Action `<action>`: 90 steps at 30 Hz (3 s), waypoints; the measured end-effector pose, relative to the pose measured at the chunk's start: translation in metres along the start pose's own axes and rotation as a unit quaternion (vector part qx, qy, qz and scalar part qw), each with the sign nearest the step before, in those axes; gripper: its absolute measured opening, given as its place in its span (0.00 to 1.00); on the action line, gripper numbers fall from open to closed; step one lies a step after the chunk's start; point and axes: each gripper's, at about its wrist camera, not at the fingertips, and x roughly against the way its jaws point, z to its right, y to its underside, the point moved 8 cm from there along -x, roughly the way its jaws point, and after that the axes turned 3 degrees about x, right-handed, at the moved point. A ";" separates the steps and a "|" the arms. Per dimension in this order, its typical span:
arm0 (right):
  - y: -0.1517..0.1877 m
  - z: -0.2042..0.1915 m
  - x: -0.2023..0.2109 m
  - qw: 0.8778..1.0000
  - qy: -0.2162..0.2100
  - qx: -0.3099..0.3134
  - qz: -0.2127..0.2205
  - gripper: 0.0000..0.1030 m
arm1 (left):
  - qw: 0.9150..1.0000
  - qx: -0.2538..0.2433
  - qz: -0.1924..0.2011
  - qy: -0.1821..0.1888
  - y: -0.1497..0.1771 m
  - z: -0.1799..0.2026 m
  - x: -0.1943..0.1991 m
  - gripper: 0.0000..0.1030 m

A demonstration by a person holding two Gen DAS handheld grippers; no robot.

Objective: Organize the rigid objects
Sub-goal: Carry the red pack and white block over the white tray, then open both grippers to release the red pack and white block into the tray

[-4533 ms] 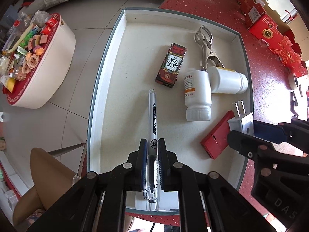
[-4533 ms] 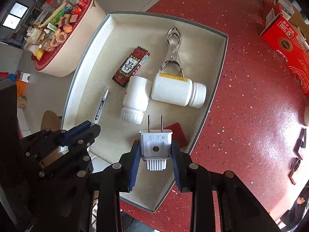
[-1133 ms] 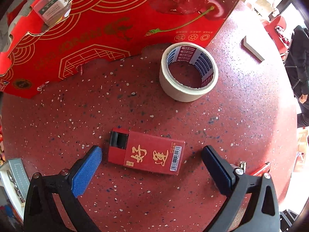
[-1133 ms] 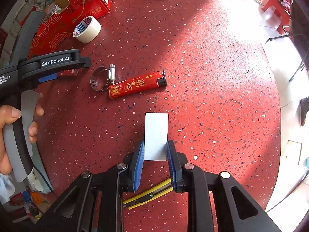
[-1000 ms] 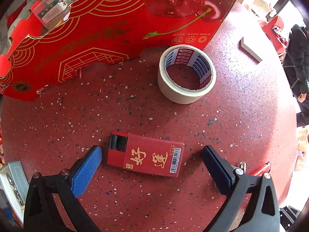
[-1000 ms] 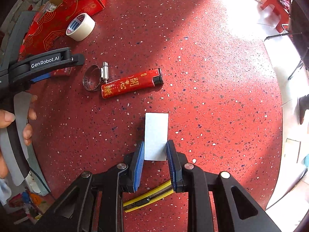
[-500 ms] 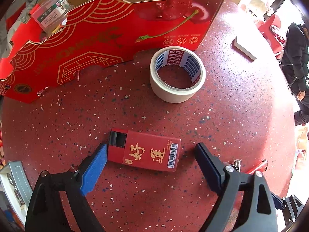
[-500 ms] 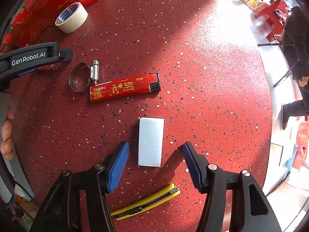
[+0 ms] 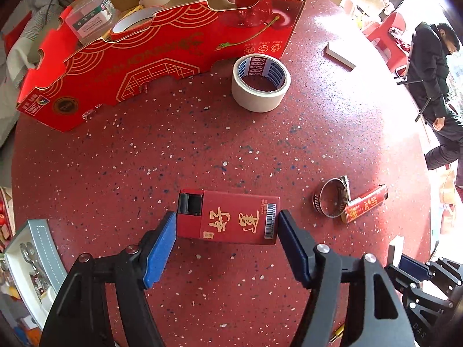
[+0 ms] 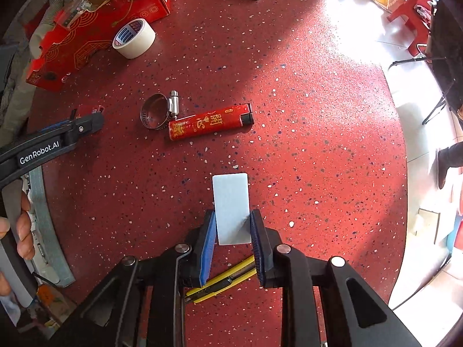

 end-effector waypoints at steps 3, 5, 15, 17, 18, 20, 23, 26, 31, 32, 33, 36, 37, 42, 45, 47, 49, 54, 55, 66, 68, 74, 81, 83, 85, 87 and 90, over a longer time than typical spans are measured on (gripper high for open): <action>0.010 -0.004 0.007 1.000 -0.012 -0.002 -0.003 0.24 | 1.000 0.000 0.001 0.008 0.025 -0.005 0.020 0.70; 0.017 -0.010 0.009 1.000 -0.017 -0.001 -0.007 0.24 | 1.000 0.000 -0.001 0.014 0.042 -0.006 0.033 0.70; 0.053 -0.063 0.010 0.998 -0.019 0.046 -0.029 0.24 | 0.999 0.018 -0.019 0.036 0.123 -0.037 0.064 0.70; 0.055 -0.074 0.007 0.997 -0.021 0.060 -0.032 0.24 | 0.999 0.021 -0.018 0.033 0.132 -0.043 0.069 0.70; 0.057 -0.081 0.007 0.997 -0.023 0.066 -0.034 0.24 | 0.999 0.024 -0.018 0.034 0.134 -0.044 0.069 0.70; 0.059 -0.096 0.008 0.996 -0.025 0.078 -0.038 0.24 | 0.999 0.033 -0.016 0.035 0.136 -0.050 0.066 0.70; 0.061 -0.117 0.009 0.993 -0.022 0.105 -0.040 0.24 | 0.999 0.043 -0.009 0.032 0.136 -0.060 0.065 0.70; 0.061 -0.137 0.008 0.991 -0.016 0.129 -0.038 0.24 | 0.998 0.059 -0.002 0.033 0.139 -0.074 0.070 0.70; 0.053 -0.160 0.008 0.987 -0.004 0.160 -0.034 0.24 | 0.996 0.085 0.009 0.036 0.143 -0.096 0.076 0.70; 0.055 -0.159 0.015 0.985 -0.002 0.167 -0.034 0.24 | 0.995 0.090 0.011 0.036 0.145 -0.101 0.079 0.70; 0.054 -0.162 0.016 0.984 0.000 0.173 -0.033 0.24 | 0.995 0.095 0.014 0.035 0.146 -0.105 0.080 0.70; 0.051 -0.175 0.018 0.980 0.004 0.195 -0.032 0.24 | 0.992 0.116 0.025 0.037 0.150 -0.120 0.087 0.71; 0.050 -0.181 0.019 0.979 0.006 0.203 -0.031 0.24 | 0.991 0.124 0.029 0.036 0.151 -0.126 0.089 0.71; 0.046 -0.220 0.022 0.968 0.001 0.249 -0.028 0.24 | 0.983 0.177 0.043 0.022 0.163 -0.162 0.098 0.71; 0.046 -0.249 0.022 0.960 -0.006 0.280 -0.028 0.24 | 0.977 0.209 0.046 0.006 0.175 -0.186 0.102 0.71; 0.047 -0.269 0.022 0.953 -0.012 0.302 -0.028 0.24 | 0.972 0.230 0.047 -0.007 0.185 -0.203 0.104 0.71; 0.050 -0.290 0.021 0.946 -0.021 0.324 -0.028 0.24 | 0.967 0.250 0.045 -0.018 0.196 -0.218 0.104 0.71; 0.062 -0.344 0.016 0.925 -0.044 0.376 -0.032 0.24 | 0.954 0.296 0.032 -0.043 0.226 -0.252 0.102 0.71; 0.066 -0.354 0.015 0.921 -0.048 0.385 -0.033 0.24 | 0.952 0.303 0.030 -0.047 0.230 -0.257 0.101 0.71; 0.095 -0.413 -0.001 0.898 -0.070 0.430 -0.051 0.24 | 0.934 0.351 0.017 -0.061 0.256 -0.285 0.092 0.71; 0.097 -0.415 -0.003 0.899 -0.069 0.430 -0.056 0.24 | 0.934 0.352 0.016 -0.059 0.256 -0.286 0.090 0.71; 0.099 -0.413 -0.009 0.902 -0.064 0.421 -0.063 0.24 | 0.935 0.350 0.014 -0.059 0.255 -0.289 0.086 0.71; 0.100 -0.414 -0.011 0.904 -0.061 0.417 -0.065 0.24 | 0.936 0.346 0.014 -0.059 0.253 -0.291 0.085 0.71; 0.101 -0.414 -0.011 0.905 -0.061 0.417 -0.065 0.24 | 0.937 0.345 0.013 -0.058 0.253 -0.291 0.084 0.71; 0.101 -0.414 -0.012 0.906 -0.060 0.414 -0.066 0.24 | 0.937 0.343 0.012 -0.058 0.253 -0.291 0.083 0.71; 0.101 -0.413 -0.014 0.907 -0.059 0.411 -0.066 0.24 | 0.938 0.341 0.011 -0.059 0.252 -0.291 0.082 0.71; 0.100 -0.411 -0.015 0.911 -0.060 0.403 -0.070 0.24 | 0.939 0.340 0.008 -0.060 0.253 -0.292 0.080 0.71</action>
